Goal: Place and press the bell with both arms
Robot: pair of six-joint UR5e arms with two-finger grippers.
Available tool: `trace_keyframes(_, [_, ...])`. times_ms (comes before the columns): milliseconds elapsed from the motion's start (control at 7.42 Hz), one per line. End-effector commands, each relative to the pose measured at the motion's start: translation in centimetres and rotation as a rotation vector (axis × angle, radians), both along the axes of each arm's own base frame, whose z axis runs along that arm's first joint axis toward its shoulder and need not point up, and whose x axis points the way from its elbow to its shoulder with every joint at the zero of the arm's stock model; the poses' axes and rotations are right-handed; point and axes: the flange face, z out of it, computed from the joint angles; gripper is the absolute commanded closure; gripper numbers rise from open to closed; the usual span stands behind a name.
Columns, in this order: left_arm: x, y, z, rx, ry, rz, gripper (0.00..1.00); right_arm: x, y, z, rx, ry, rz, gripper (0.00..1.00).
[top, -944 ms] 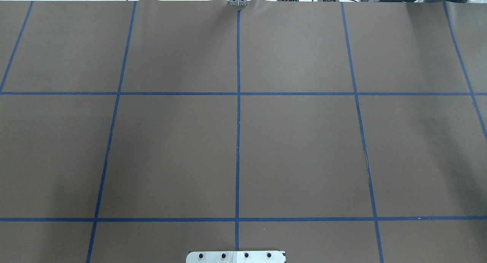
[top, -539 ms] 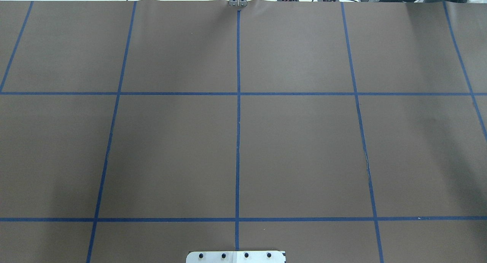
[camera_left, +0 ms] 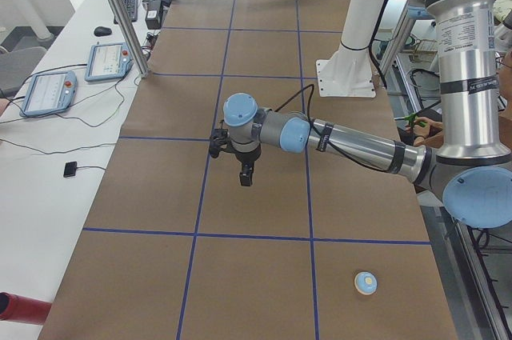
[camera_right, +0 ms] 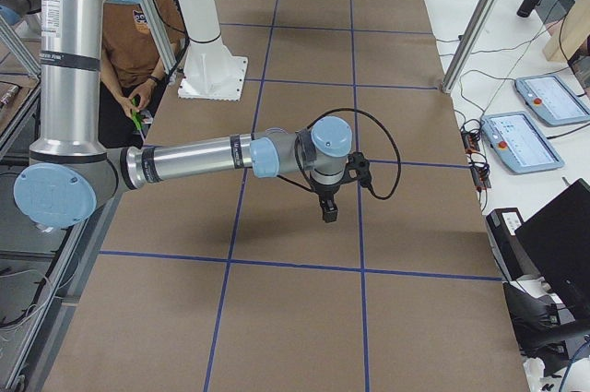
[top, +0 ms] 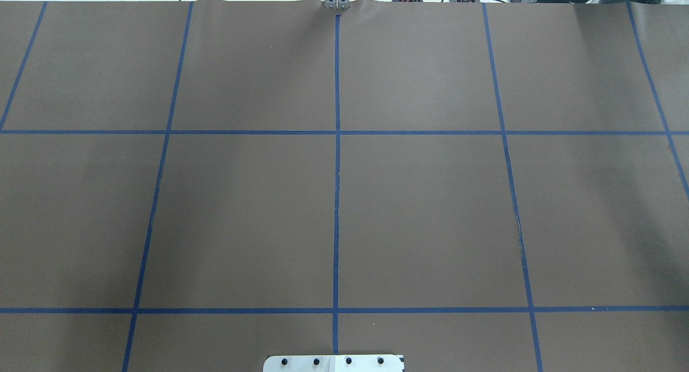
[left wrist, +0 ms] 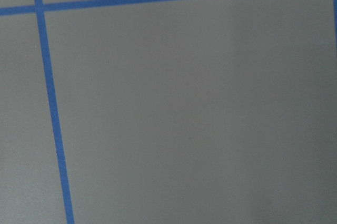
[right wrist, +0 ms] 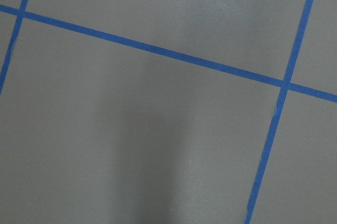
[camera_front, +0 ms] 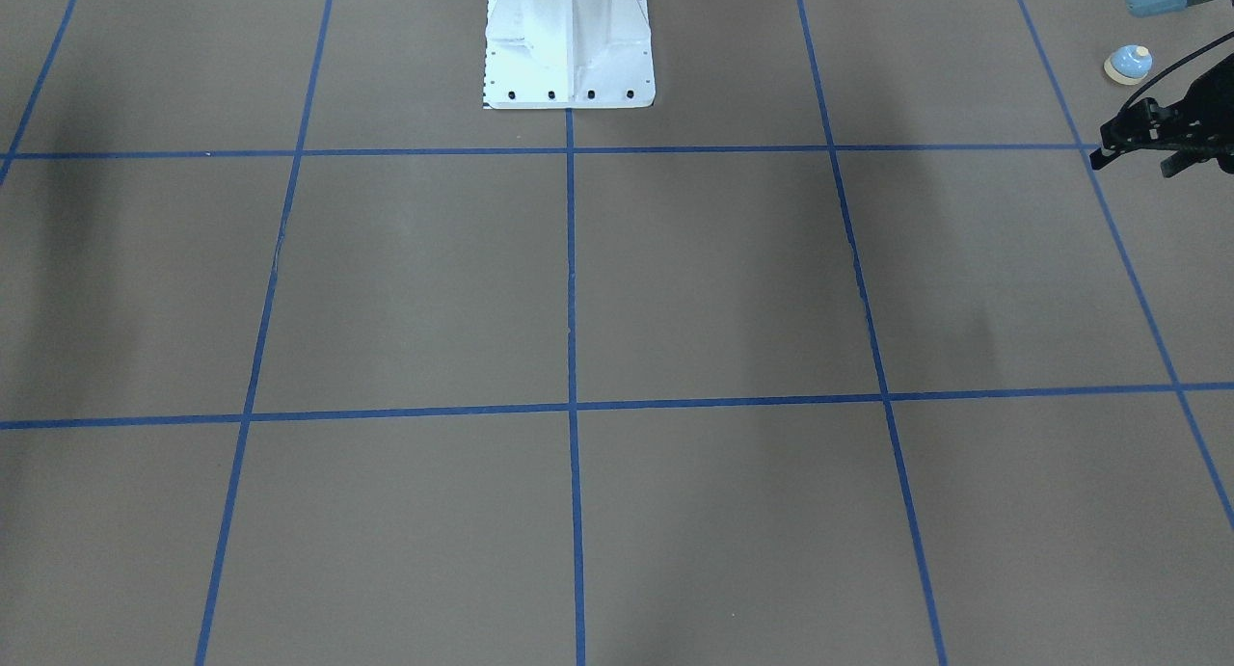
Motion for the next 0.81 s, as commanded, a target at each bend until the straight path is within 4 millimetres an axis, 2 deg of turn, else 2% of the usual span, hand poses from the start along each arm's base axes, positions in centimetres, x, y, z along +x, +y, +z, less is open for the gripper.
trace_keyframes(0, [-2.5, 8.3, 7.2, 0.031, 0.006, 0.015, 0.0, -0.1, -0.1, -0.1, 0.001, -0.002, -0.003, 0.0])
trace_keyframes(270, [-4.3, 13.5, 13.7, -0.018, -0.015, 0.01, 0.0, -0.3, -0.3, -0.1, 0.001, -0.002, -0.006, 0.0])
trace_keyframes(404, [-4.9, 14.6, 16.5, -0.044, -0.063, 0.0, 0.0, -0.3, -0.3, -0.4, 0.008, -0.004, -0.006, 0.0])
trace_keyframes(539, [-5.1, 15.6, 18.0, -0.076, -0.075, 0.008, 0.0, -0.3, -0.3, -0.7, 0.013, -0.005, -0.005, 0.0])
trace_keyframes(674, [-5.7, 18.0, 20.9, -0.138, -0.101, 0.024, 0.0, -0.5, -0.4, -0.7, 0.016, -0.004, -0.01, 0.0])
